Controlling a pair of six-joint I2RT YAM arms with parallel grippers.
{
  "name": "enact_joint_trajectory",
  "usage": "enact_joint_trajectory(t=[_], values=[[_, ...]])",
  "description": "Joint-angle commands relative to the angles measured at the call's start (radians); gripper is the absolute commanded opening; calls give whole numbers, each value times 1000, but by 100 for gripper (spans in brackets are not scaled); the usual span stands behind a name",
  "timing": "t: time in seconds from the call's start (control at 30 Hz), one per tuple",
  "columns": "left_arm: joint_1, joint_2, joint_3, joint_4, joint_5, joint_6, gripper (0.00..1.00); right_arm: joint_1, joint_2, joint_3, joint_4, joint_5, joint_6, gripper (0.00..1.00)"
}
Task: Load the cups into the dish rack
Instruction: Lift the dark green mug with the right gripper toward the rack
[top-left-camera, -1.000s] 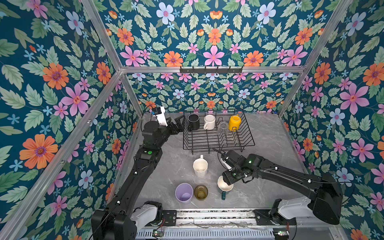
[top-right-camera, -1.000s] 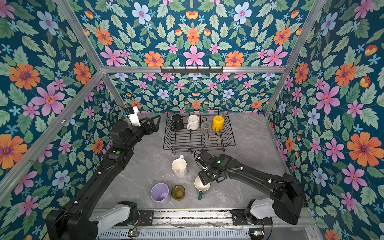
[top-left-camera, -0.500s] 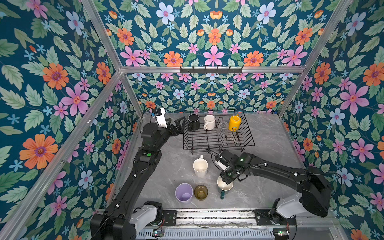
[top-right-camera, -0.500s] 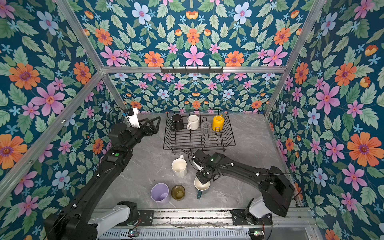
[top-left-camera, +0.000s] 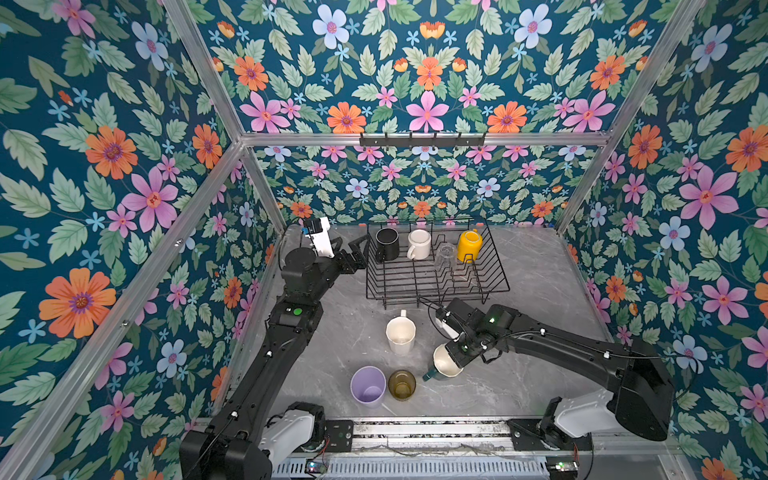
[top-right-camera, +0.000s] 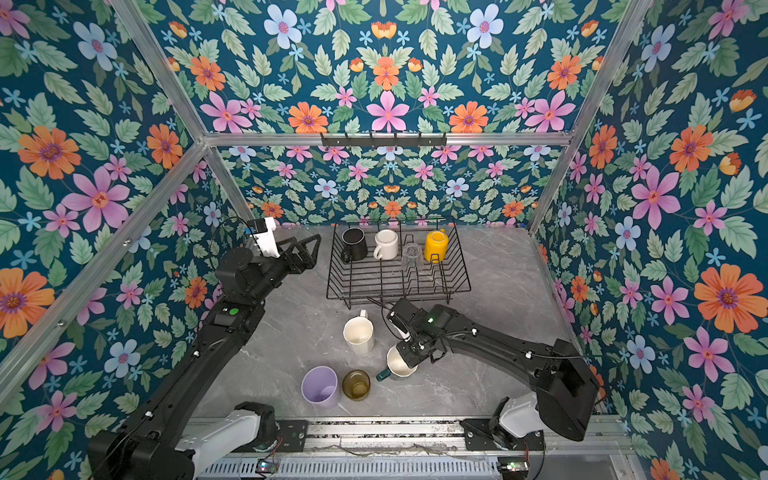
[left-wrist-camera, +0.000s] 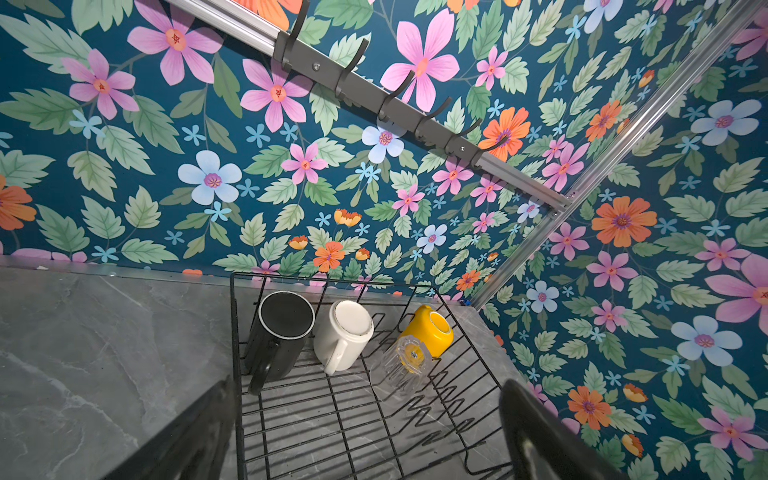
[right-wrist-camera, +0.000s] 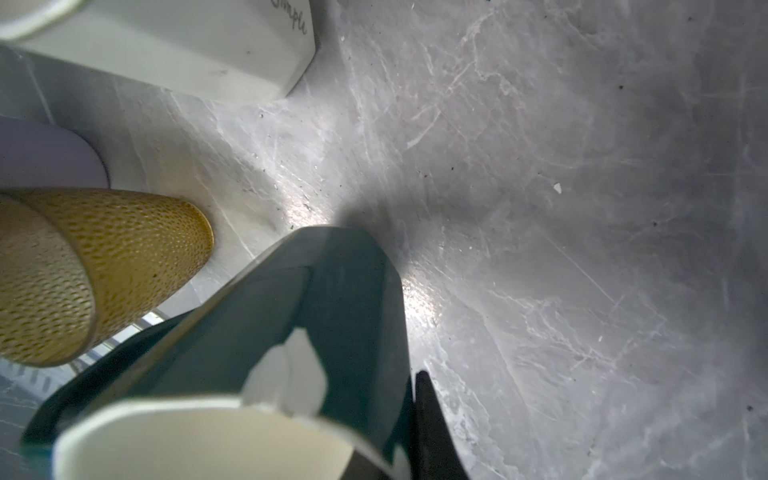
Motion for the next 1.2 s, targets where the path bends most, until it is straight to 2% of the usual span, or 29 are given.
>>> enact_joint_trajectory(t=[0.0, 0.13, 0.3, 0.43, 0.57, 0.67, 0.8, 1.0, 1.17], values=[[2, -8, -9, 68, 23, 6, 100, -4, -35, 1, -18, 3, 53, 0], [1, -21, -36, 138, 75, 1, 100, -62, -115, -28, -26, -39, 107, 0], [1, -46, -81, 267, 210, -15, 100, -205, -317, -112, 75, -182, 191, 0], [1, -70, -116, 412, 378, -46, 100, -348, -467, -194, 241, -385, 306, 0], [1, -74, -136, 527, 539, -81, 100, -512, -546, -299, 495, -642, 482, 0], [1, -68, -154, 619, 622, -123, 99, -583, -566, -342, 648, -733, 591, 0], [0, -42, -165, 690, 694, -162, 100, -619, -550, -369, 842, -796, 715, 0], [0, -8, -167, 689, 739, -160, 99, -620, -487, -360, 1102, -839, 855, 0], [-2, 8, -174, 695, 759, -166, 99, -621, -431, -310, 1215, -870, 918, 0]])
